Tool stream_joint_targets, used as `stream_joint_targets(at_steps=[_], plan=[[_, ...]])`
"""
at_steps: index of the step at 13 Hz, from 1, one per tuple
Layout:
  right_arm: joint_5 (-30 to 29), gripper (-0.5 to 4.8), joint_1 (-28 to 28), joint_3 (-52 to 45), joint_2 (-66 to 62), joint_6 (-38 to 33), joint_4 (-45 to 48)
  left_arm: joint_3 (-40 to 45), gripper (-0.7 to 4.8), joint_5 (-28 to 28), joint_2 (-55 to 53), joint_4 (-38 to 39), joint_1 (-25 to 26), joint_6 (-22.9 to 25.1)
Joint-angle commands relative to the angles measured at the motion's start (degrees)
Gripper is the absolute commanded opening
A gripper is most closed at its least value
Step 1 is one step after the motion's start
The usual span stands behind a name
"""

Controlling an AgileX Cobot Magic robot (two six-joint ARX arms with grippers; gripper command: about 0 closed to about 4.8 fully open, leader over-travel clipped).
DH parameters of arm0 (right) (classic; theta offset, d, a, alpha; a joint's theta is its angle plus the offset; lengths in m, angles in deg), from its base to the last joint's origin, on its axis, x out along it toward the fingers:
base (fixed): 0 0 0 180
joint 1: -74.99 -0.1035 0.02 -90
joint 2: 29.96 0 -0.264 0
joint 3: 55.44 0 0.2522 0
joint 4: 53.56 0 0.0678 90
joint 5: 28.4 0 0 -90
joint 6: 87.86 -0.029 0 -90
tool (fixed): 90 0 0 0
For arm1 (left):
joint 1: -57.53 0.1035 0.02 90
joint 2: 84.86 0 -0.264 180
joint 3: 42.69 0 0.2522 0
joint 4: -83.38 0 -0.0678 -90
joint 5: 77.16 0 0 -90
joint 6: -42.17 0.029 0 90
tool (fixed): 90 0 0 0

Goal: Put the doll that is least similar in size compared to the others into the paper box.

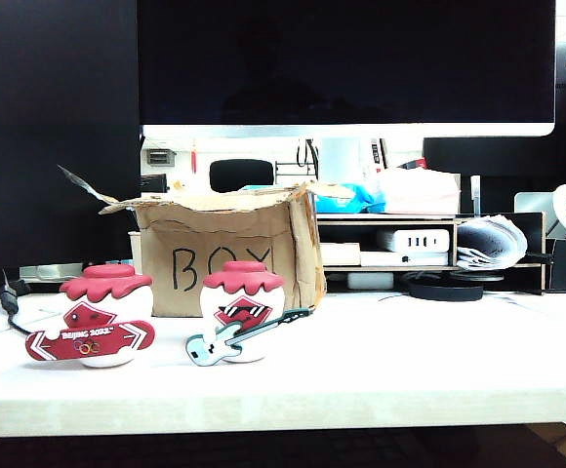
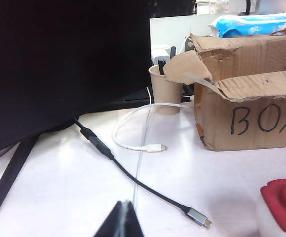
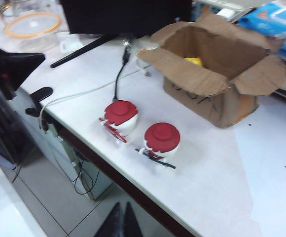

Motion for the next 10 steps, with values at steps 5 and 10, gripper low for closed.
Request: stream_joint_targets(at_steps=[5,10], plan=[[0.44,-0.01,-0.04,0.26,0.07,-0.22,0.85,-0.07,-0.05,-0.17,0.02,-0.55,0.07,-0.02],[0.52,-0.01,26.01,0.11,8.15,2.36,0.83,-0.07,-0.05,-0.17,0.02,-0.52,0.04,0.00]])
